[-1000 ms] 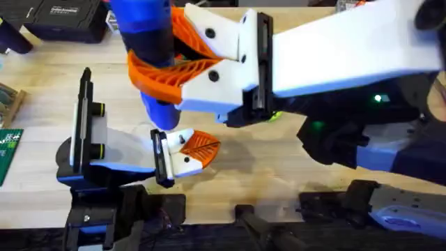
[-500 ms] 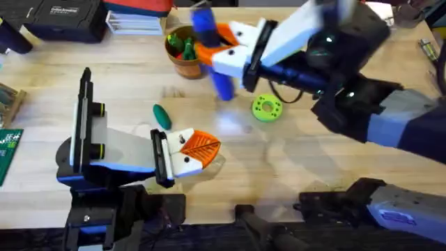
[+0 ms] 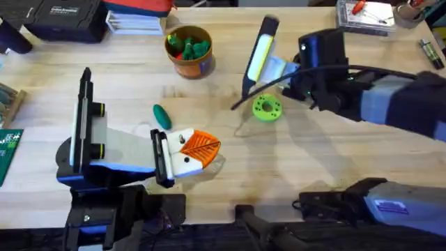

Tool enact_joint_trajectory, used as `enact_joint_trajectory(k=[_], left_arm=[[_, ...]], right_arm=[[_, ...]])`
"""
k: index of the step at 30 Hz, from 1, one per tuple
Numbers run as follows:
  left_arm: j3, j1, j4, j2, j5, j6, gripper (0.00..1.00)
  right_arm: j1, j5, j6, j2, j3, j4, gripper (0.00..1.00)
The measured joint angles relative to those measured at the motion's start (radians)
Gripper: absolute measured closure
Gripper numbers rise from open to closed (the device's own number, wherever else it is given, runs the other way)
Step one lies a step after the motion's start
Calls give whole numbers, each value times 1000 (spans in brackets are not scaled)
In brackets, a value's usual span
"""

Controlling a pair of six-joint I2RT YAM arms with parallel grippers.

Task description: Pick up the gripper from the table and insert it into the empty holder that is missing its gripper. Then pick up a screw, insert it into the mounting hole, and use the screwdriver to tighten it. Finally, clean up the table by picking up the vegetable and placing it into the bucket.

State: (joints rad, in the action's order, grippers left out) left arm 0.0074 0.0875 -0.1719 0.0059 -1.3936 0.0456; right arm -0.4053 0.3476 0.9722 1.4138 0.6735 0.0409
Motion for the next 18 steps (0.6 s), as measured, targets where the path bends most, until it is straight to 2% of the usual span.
enact_joint_trajectory(k=[7,13,14,18], left_arm=[[0,0,0,0,0,0,997],[0,0,0,0,0,0,997],[0,0,0,0,0,0,997],[0,0,0,0,0,0,997]], right_arm=[[64,51,87,120,0,-28,974],[59,39,198,139,17,-39,974],[58,33,203,139,19,-44,898],[53,22,212,137,44,-48,323]])
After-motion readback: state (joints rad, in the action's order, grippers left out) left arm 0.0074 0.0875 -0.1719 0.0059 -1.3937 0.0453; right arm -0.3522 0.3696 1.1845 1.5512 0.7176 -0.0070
